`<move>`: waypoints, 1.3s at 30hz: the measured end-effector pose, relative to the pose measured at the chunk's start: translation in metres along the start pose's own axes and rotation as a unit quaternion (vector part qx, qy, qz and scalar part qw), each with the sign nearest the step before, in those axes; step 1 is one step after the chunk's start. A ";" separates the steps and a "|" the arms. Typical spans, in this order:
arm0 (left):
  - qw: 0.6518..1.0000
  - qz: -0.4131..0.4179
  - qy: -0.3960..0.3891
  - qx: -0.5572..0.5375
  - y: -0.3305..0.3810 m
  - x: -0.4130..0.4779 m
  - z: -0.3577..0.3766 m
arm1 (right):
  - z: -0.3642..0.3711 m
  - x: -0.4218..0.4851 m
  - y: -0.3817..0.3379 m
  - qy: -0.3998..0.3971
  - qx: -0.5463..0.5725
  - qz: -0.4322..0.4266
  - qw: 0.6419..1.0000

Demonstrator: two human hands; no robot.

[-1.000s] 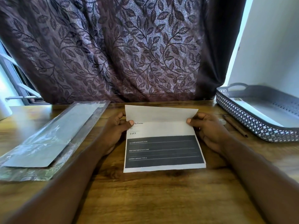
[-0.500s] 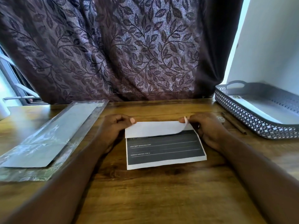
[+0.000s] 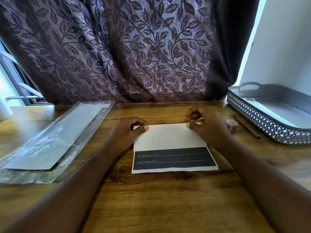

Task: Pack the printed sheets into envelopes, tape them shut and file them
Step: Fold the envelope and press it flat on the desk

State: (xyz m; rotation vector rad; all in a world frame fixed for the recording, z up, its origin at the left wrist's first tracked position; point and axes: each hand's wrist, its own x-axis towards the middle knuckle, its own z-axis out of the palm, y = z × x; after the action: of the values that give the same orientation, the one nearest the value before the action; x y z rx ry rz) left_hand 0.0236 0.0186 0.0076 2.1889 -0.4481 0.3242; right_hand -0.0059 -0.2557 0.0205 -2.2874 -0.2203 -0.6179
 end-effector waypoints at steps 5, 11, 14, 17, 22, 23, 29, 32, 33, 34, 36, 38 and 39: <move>0.995 0.089 0.034 0.037 0.014 -0.006 0.003 | 0.016 0.001 -0.023 -0.086 -0.152 -0.061 0.983; 0.990 0.121 0.052 0.053 0.018 -0.010 0.007 | 0.020 -0.003 -0.032 -0.093 -0.188 -0.072 0.975; 0.991 0.121 0.037 0.051 0.019 -0.009 0.007 | 0.016 -0.002 -0.030 -0.092 -0.178 -0.056 0.978; 0.994 0.100 0.032 0.039 0.017 -0.007 0.007 | 0.009 -0.002 -0.022 -0.092 -0.158 -0.044 0.982; 0.996 0.074 0.046 0.032 0.007 -0.003 0.002 | -0.003 0.002 -0.004 -0.113 -0.130 0.006 0.985; 0.996 0.074 0.045 0.034 0.006 -0.002 0.001 | -0.004 0.003 0.000 -0.119 -0.115 0.016 0.986; 0.996 0.052 0.060 0.047 0.002 -0.001 -0.001 | -0.011 0.001 0.013 -0.138 -0.032 0.038 0.989; 0.996 0.041 0.067 0.046 -0.001 0.000 -0.002 | -0.011 0.002 0.017 -0.141 -0.013 0.042 0.989; 0.996 0.041 0.069 0.044 -0.001 0.000 -0.002 | -0.011 0.002 0.018 -0.146 -0.010 0.044 0.988; 0.996 0.041 0.071 0.038 -0.002 0.000 -0.002 | -0.011 0.003 0.019 -0.152 -0.003 0.049 0.987; 0.997 0.035 0.070 0.024 -0.002 0.001 -0.002 | -0.014 0.003 0.020 -0.164 0.022 0.072 0.984; 0.997 0.024 0.069 0.019 -0.003 0.001 -0.002 | -0.014 0.002 0.018 -0.155 0.061 0.100 0.981; 0.997 0.016 0.070 0.017 -0.004 0.001 -0.002 | -0.014 0.000 0.016 -0.139 0.081 0.111 0.981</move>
State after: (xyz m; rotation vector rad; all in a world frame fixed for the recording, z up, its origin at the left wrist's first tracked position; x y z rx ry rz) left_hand 0.0263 0.0216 0.0067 2.1778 -0.4035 0.5019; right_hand -0.0055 -0.2773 0.0192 -2.1931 -0.1386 -0.1589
